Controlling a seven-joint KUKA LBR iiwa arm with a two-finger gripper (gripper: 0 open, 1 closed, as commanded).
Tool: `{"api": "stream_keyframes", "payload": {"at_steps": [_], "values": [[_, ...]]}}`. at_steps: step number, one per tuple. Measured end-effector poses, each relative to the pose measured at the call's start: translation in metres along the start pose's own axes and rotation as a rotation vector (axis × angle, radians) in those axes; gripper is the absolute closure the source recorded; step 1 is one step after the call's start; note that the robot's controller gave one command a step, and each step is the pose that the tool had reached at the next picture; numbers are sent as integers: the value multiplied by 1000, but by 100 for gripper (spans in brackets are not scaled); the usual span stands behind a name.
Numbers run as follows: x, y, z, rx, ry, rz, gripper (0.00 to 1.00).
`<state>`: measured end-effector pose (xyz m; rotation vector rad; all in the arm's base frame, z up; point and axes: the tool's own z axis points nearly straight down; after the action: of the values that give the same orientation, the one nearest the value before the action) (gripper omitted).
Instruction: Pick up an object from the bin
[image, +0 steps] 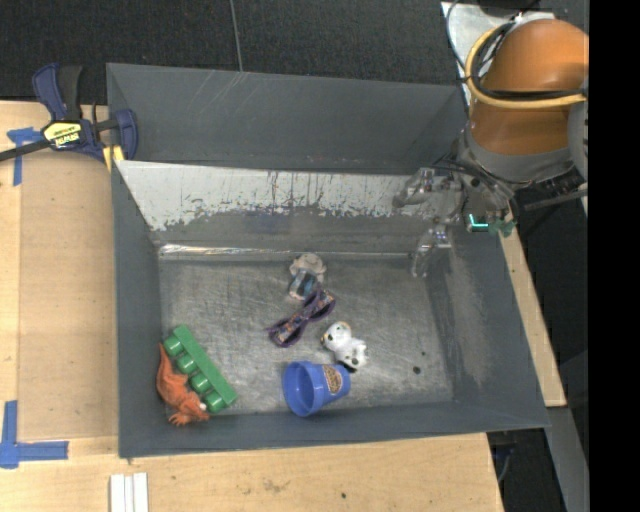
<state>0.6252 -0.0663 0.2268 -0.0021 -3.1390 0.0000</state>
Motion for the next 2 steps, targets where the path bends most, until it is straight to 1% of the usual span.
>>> {"api": "stream_keyframes", "payload": {"at_steps": [1, 2], "values": [[-1, 0, -3, 1, -5, -1, 0], [4, 25, 45, 2, -10, -109, 0]]}}
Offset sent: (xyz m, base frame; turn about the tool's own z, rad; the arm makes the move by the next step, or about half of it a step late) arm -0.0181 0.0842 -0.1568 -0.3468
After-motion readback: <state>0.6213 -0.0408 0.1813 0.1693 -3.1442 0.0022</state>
